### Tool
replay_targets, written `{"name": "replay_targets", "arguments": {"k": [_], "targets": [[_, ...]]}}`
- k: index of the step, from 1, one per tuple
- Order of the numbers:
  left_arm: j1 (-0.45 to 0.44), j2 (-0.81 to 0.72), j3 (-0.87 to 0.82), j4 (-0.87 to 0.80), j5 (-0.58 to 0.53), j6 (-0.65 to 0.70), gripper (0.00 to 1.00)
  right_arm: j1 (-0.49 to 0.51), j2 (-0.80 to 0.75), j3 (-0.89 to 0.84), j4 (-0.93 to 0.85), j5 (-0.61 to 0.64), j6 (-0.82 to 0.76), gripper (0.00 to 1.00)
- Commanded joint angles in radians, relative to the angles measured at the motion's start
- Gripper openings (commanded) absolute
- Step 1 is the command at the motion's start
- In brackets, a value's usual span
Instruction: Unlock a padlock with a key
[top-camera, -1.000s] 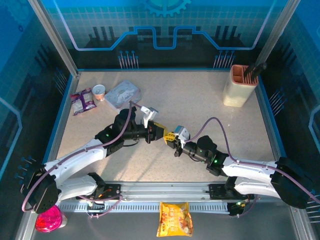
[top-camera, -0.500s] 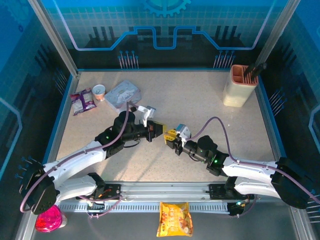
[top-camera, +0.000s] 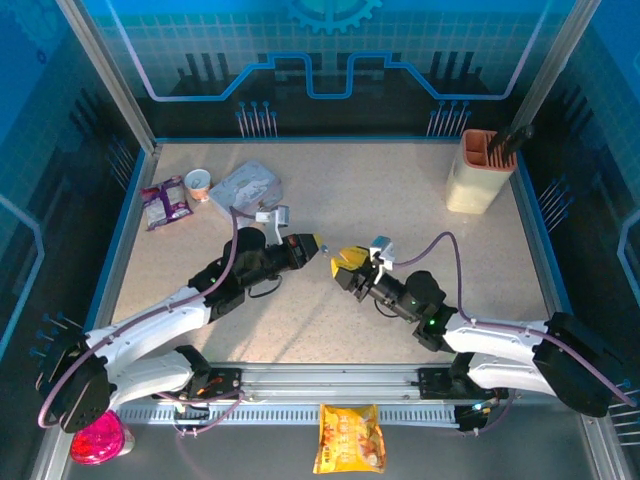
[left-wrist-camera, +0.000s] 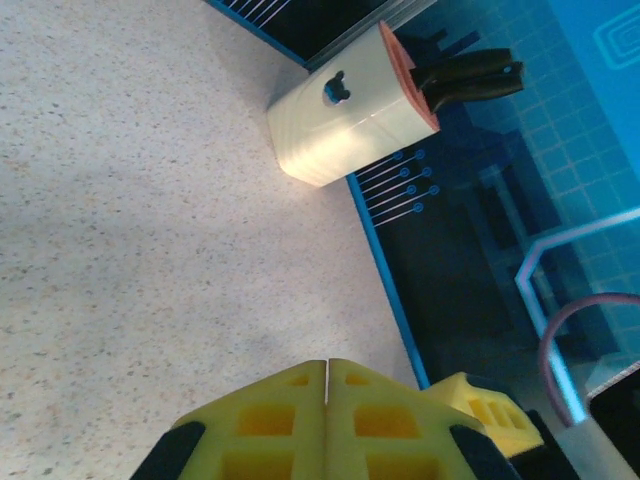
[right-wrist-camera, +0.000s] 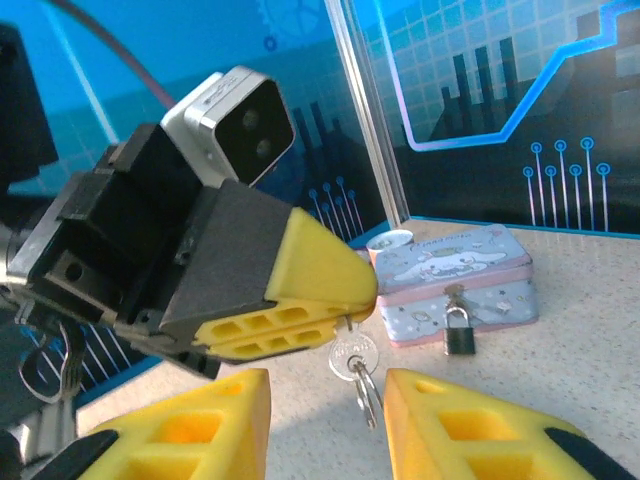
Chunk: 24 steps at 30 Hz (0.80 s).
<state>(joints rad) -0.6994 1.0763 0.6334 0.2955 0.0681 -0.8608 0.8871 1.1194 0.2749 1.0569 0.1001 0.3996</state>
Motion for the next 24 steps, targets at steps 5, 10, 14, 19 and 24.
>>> {"name": "replay_targets", "arguments": {"k": [5,10,14,19,24], "targets": [[-0.015,-0.003,-0.061,0.223,0.045,-0.006,0.00,-0.121,-0.032,0.007,0.006,-0.121,0.324,0.35],[-0.014,0.013,-0.098,0.353,0.076,-0.002,0.00,-0.164,-0.082,0.096,-0.212,-0.253,0.410,0.37],[-0.015,0.045,-0.097,0.429,0.114,-0.004,0.00,-0.169,-0.080,0.103,-0.212,-0.275,0.450,0.38],[-0.015,0.082,-0.082,0.480,0.160,-0.006,0.00,-0.174,-0.023,0.116,-0.124,-0.354,0.486,0.36],[-0.016,0.091,-0.072,0.478,0.173,-0.009,0.00,-0.177,0.002,0.119,-0.075,-0.384,0.496,0.27]]}}
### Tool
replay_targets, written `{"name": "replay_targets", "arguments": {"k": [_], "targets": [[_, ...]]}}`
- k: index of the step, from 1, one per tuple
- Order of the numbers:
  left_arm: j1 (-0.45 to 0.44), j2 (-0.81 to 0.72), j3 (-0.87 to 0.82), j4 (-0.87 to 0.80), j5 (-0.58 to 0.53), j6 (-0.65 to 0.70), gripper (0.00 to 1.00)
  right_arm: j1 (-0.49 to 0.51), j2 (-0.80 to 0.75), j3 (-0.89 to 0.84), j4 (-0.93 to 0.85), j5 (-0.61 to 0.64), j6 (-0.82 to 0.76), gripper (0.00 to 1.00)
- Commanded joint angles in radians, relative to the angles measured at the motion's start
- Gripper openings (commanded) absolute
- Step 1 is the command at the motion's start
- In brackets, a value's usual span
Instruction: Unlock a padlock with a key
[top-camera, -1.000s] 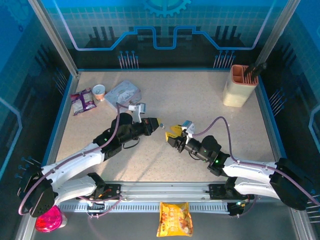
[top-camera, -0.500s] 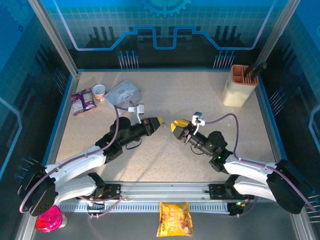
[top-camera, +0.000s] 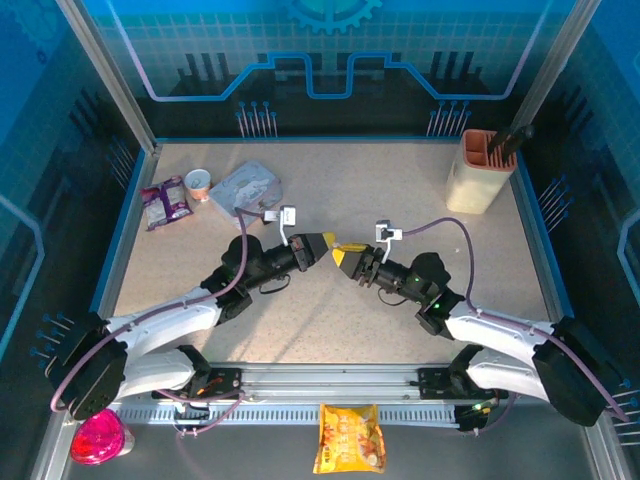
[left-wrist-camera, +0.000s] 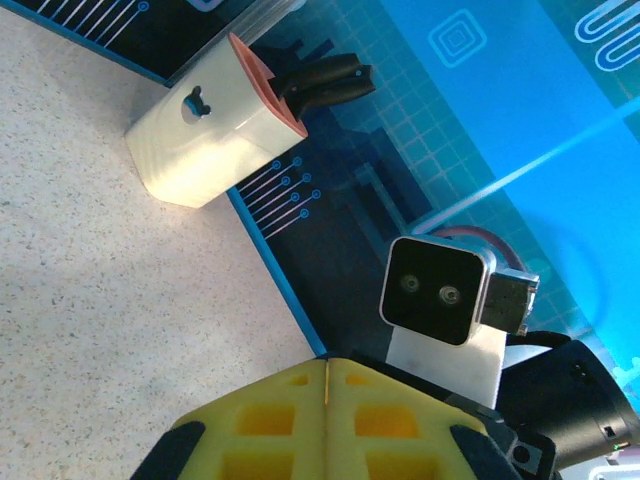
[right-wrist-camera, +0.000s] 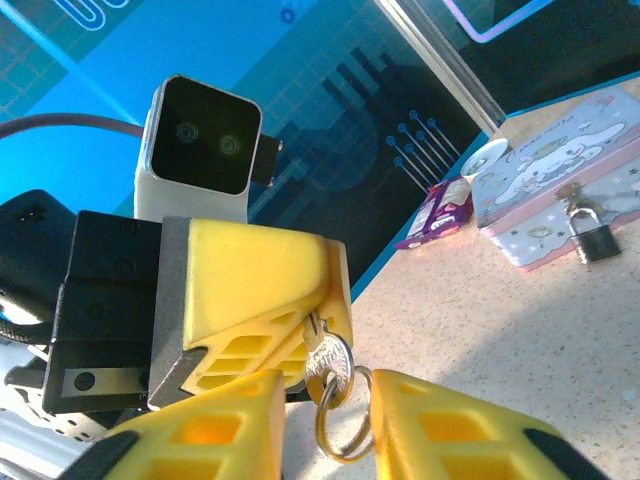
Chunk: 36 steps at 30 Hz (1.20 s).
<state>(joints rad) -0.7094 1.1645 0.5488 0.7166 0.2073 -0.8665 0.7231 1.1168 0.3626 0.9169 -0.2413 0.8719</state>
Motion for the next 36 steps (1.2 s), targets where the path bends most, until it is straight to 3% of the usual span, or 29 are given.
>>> {"name": "replay_targets", "arguments": {"k": [1,9,15,30,36], "targets": [[-0.006,0.001,0.013,0.053,0.035,-0.003,0.00,-0.013,0.002,0.028,0.072,-0.045,0.022,0.26],[-0.008,0.012,0.014,0.061,0.034,-0.029,0.00,-0.024,-0.069,-0.024,0.066,0.031,0.014,0.27],[-0.009,0.023,0.011,0.095,0.047,-0.026,0.00,-0.028,-0.059,-0.016,0.088,0.001,0.032,0.20],[-0.010,0.025,0.010,0.119,0.056,-0.021,0.00,-0.028,-0.016,-0.012,0.149,-0.015,0.060,0.18],[-0.011,0.026,0.010,0.124,0.055,-0.017,0.00,-0.028,-0.024,-0.006,0.135,-0.014,0.055,0.10]]}}
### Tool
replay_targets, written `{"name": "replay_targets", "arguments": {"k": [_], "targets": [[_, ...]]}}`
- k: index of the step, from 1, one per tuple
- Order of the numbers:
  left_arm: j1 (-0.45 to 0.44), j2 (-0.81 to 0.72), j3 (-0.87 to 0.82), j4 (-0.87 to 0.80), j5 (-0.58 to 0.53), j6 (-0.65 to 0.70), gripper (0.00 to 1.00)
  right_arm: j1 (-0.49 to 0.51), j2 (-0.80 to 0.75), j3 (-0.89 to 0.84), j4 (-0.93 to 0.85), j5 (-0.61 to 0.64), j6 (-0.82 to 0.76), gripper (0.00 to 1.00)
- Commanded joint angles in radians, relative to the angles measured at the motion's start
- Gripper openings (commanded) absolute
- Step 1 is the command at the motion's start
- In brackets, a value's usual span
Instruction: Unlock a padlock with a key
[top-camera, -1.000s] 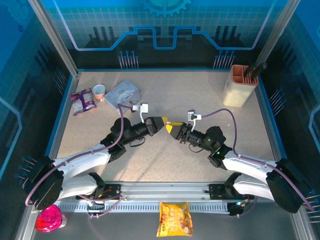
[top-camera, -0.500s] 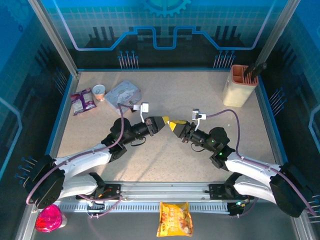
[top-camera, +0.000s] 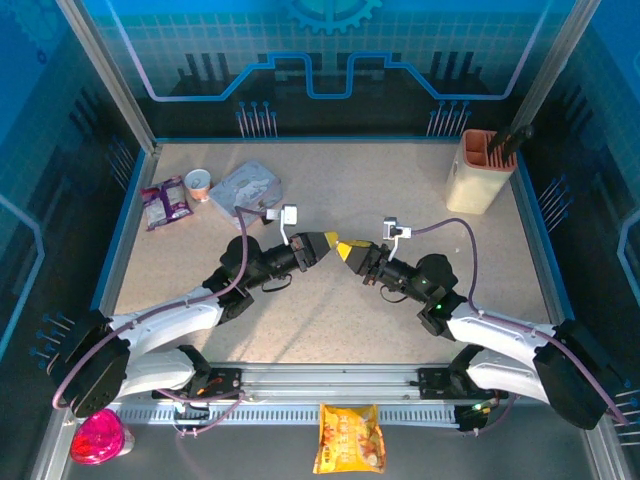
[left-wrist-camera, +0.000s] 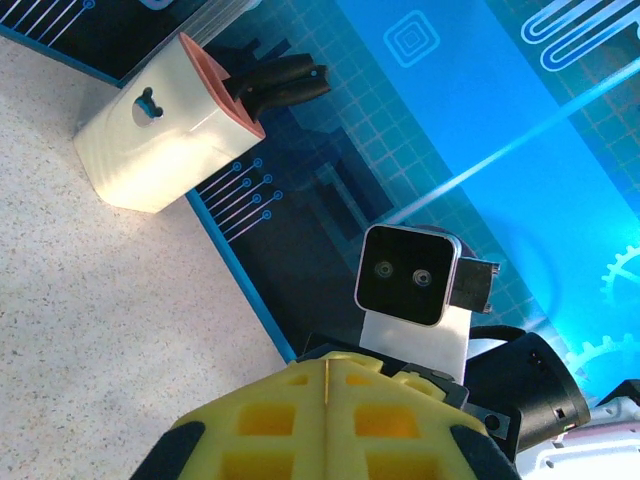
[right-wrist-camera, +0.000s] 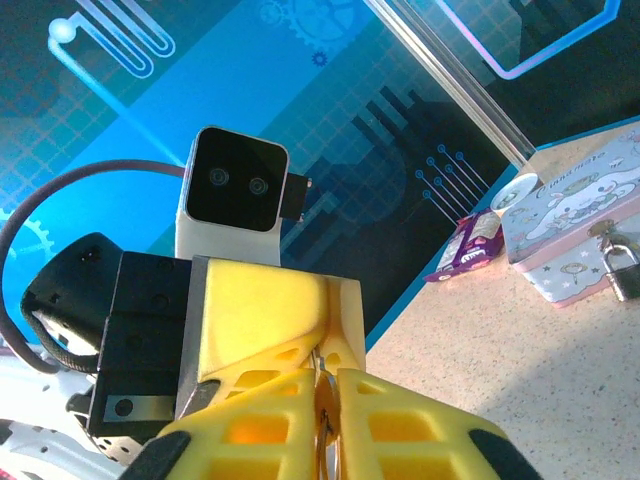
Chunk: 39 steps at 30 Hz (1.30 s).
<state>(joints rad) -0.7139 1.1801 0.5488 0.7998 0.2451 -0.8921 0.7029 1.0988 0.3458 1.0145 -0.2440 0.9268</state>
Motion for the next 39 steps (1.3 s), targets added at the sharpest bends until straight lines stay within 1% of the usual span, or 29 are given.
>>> {"name": "replay_targets", "arguments": {"k": [1,3,10,12,14,17,19,20,21,23,24,26,27,31,34,36,39], "targets": [[-0.006,0.010,0.009,0.042,0.016,0.008,0.00,-0.008,-0.010,0.010,0.031,-0.010,-0.002,0.09],[-0.006,0.008,0.007,0.044,0.012,0.012,0.00,-0.009,-0.013,0.011,0.029,-0.006,-0.002,0.09],[-0.006,0.010,0.000,0.047,-0.009,0.024,0.00,-0.008,-0.032,0.011,-0.001,0.008,-0.001,0.02],[-0.007,0.007,0.003,0.035,-0.010,0.027,0.05,-0.008,-0.045,0.013,-0.026,0.013,-0.013,0.00],[-0.006,-0.001,0.020,-0.016,0.006,0.055,0.09,-0.008,-0.063,0.013,-0.058,0.025,-0.024,0.00],[0.002,-0.054,0.069,-0.205,0.008,0.148,0.24,-0.011,-0.108,0.011,-0.141,0.050,-0.059,0.00],[0.019,-0.110,0.092,-0.350,-0.043,0.209,0.40,-0.016,-0.158,0.016,-0.249,0.078,-0.095,0.00],[0.031,-0.131,0.102,-0.409,-0.058,0.225,0.47,-0.018,-0.182,0.018,-0.295,0.090,-0.113,0.00],[0.054,-0.144,0.126,-0.484,-0.057,0.241,0.50,-0.022,-0.209,0.017,-0.345,0.104,-0.134,0.00],[0.099,-0.153,0.178,-0.625,-0.046,0.274,0.52,-0.029,-0.256,0.018,-0.428,0.122,-0.168,0.00],[0.113,-0.155,0.201,-0.695,-0.061,0.296,0.55,-0.032,-0.277,0.023,-0.469,0.126,-0.181,0.00],[0.128,-0.153,0.239,-0.817,-0.132,0.334,0.64,-0.034,-0.313,0.029,-0.535,0.136,-0.206,0.00],[0.135,-0.142,0.260,-0.882,-0.179,0.350,0.66,-0.036,-0.331,0.030,-0.561,0.142,-0.216,0.00],[0.157,-0.042,0.372,-1.109,-0.367,0.375,0.66,-0.036,-0.403,0.018,-0.636,0.165,-0.239,0.00],[0.171,0.067,0.441,-1.205,-0.499,0.344,0.67,-0.036,-0.445,0.003,-0.666,0.168,-0.249,0.00],[0.184,0.141,0.472,-1.240,-0.561,0.306,0.68,-0.036,-0.469,-0.006,-0.681,0.167,-0.251,0.00],[0.218,0.268,0.512,-1.246,-0.570,0.277,0.68,-0.036,-0.511,-0.031,-0.691,0.167,-0.247,0.00]]}}
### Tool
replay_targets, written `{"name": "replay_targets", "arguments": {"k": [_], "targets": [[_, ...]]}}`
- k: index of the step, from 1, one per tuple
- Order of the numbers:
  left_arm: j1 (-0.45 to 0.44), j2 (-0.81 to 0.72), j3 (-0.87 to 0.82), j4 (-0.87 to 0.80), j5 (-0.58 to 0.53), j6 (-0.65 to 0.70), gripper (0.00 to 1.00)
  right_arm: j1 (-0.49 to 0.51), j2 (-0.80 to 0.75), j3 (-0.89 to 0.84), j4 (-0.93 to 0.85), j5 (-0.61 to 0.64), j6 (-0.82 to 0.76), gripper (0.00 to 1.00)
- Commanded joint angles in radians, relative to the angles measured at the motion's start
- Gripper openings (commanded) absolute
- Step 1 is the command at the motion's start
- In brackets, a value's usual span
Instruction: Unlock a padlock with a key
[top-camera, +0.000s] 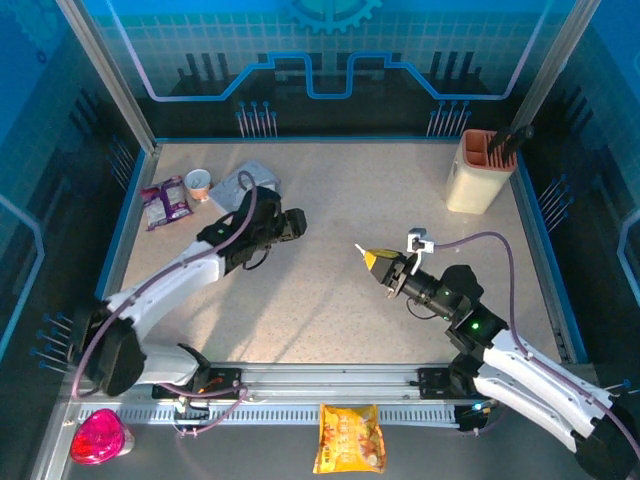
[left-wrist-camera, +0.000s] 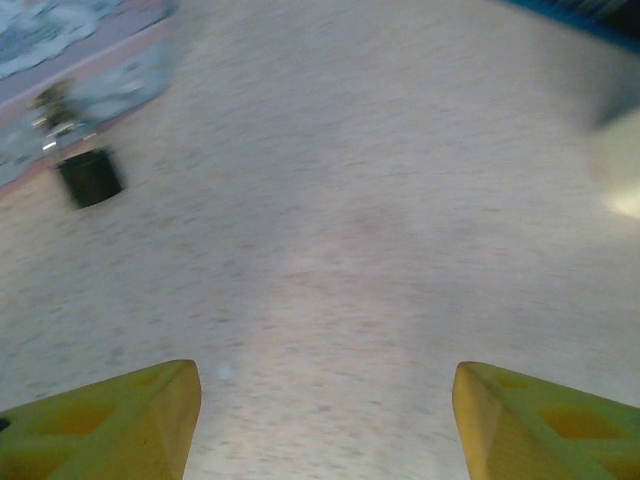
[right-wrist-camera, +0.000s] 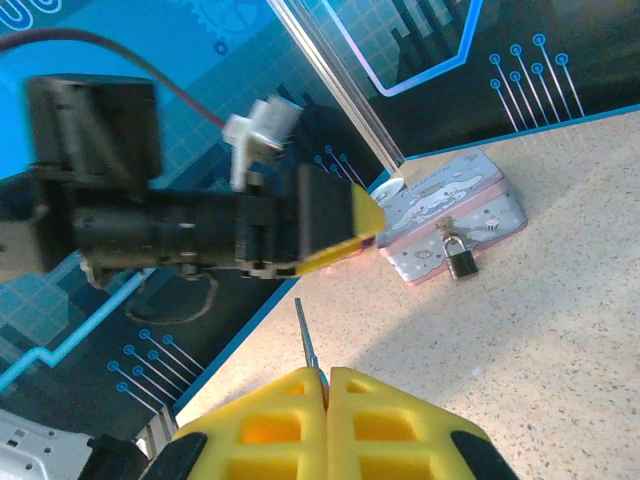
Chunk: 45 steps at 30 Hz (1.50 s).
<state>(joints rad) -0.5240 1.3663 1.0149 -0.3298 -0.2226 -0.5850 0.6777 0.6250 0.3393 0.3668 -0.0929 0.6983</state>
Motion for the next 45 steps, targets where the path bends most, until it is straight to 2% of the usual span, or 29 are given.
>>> {"name": "replay_targets", "arguments": {"k": [1,8,20,23,33,41,45], "targets": [[0.036,0.118,0.063,-0.123,-0.109,-0.034,0.67,-0.010,-0.052,-0.031,-0.047,0.016,-0.018,0.00],[0.115,0.350,0.149,-0.126,-0.185,-0.105,0.66,-0.012,-0.152,-0.082,-0.091,0.004,-0.005,0.00],[0.124,0.617,0.401,-0.252,-0.362,-0.147,0.63,-0.013,-0.209,-0.166,-0.052,-0.015,0.039,0.00],[0.124,0.637,0.418,-0.252,-0.396,-0.156,0.63,-0.013,-0.209,-0.166,-0.051,-0.025,0.031,0.00],[0.124,0.687,0.421,-0.201,-0.406,-0.216,0.64,-0.020,-0.218,-0.173,-0.024,-0.049,0.021,0.00],[0.124,0.725,0.434,-0.130,-0.416,-0.209,0.63,-0.026,-0.225,-0.172,-0.025,-0.077,0.009,0.00],[0.124,0.742,0.471,-0.152,-0.427,-0.216,0.61,-0.031,-0.240,-0.181,-0.026,-0.082,0.015,0.00]]}}
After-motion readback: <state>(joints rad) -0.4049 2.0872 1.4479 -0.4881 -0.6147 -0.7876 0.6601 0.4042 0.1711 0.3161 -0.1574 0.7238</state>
